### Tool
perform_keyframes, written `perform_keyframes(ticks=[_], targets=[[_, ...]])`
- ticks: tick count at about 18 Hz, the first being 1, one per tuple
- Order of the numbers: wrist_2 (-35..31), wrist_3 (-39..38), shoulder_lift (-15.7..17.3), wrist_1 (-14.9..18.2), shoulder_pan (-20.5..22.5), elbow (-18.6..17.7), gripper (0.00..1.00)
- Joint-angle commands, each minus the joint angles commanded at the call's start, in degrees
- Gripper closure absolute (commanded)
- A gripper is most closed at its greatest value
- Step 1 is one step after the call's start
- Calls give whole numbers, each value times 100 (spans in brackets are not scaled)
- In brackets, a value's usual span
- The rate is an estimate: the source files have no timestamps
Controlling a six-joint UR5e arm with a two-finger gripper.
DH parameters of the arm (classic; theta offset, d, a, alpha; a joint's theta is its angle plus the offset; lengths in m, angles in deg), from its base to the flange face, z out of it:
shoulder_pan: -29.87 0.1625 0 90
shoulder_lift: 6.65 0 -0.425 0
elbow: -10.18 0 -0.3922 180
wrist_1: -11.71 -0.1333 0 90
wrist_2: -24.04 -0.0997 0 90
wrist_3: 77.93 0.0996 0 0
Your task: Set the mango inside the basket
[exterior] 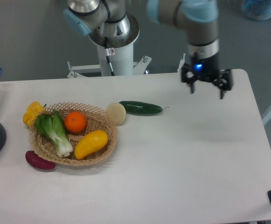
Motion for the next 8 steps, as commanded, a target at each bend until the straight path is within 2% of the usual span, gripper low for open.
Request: perform_keyframes(ticks=[2, 4, 8], targets=[[-17, 324, -370, -26, 62, 80, 0], [-35, 686, -441, -9, 45, 168, 0], [-61, 678, -468, -18, 45, 116, 0]])
